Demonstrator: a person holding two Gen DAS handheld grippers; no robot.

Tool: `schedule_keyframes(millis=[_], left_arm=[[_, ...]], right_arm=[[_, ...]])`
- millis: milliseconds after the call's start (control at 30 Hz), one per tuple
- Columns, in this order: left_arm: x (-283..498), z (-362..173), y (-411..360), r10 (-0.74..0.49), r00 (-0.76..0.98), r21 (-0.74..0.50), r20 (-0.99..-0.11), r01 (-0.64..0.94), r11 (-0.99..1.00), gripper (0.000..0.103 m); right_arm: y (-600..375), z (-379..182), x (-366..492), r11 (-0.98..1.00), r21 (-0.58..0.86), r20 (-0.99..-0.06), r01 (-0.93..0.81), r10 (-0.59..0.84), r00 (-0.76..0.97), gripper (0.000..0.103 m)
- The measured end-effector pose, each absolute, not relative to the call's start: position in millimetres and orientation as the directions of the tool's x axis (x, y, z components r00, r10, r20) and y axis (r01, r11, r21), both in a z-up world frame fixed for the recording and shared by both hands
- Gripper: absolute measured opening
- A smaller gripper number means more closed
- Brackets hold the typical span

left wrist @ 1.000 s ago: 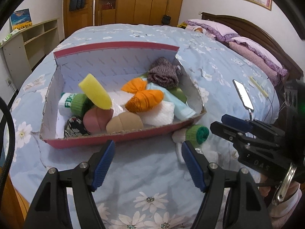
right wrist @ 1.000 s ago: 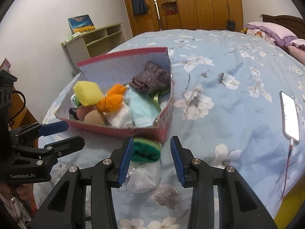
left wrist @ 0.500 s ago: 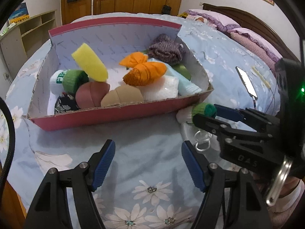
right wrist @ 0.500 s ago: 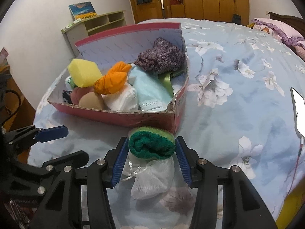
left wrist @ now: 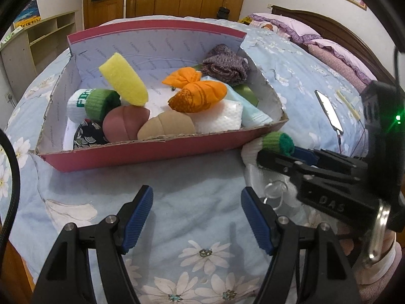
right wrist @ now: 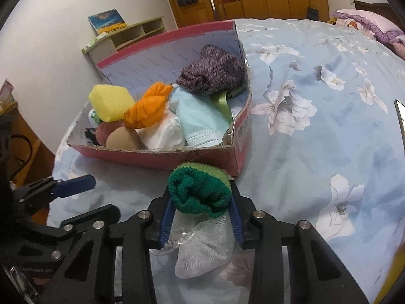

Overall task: Organize soft objects
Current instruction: 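Grasp the green-white sock roll with the right gripper, then grasp the white mesh drawstring bag with the left gripper while right holds the sock roll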

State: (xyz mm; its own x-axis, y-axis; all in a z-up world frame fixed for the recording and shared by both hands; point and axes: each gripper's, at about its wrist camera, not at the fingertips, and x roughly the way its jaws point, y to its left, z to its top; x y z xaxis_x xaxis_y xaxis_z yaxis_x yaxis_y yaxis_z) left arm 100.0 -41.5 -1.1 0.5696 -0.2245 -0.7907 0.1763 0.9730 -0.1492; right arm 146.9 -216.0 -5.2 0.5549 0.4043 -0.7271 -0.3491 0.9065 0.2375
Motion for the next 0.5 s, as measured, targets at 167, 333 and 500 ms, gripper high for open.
schedule_keyframes(millis=[167, 333, 500], left_arm=[[99, 0, -45, -0.233, 0.566, -0.151, -0.791, 0.188, 0.970, 0.076], [99, 2, -53, -0.258, 0.553, -0.169, -0.792, 0.208, 0.963, 0.076], [99, 4, -67, -0.294, 0.540, -0.185, -0.788, 0.249, 0.951, 0.076]], right_arm=[[-221, 12, 137, 0.896, 0.241, -0.682, -0.373, 0.430, 0.591, 0.037], [-233, 26, 129, 0.907, 0.220, -0.655, -0.358, 0.409, 0.635, 0.037], [-249, 31, 126, 0.920, 0.209, -0.645, -0.332, 0.385, 0.660, 0.037]])
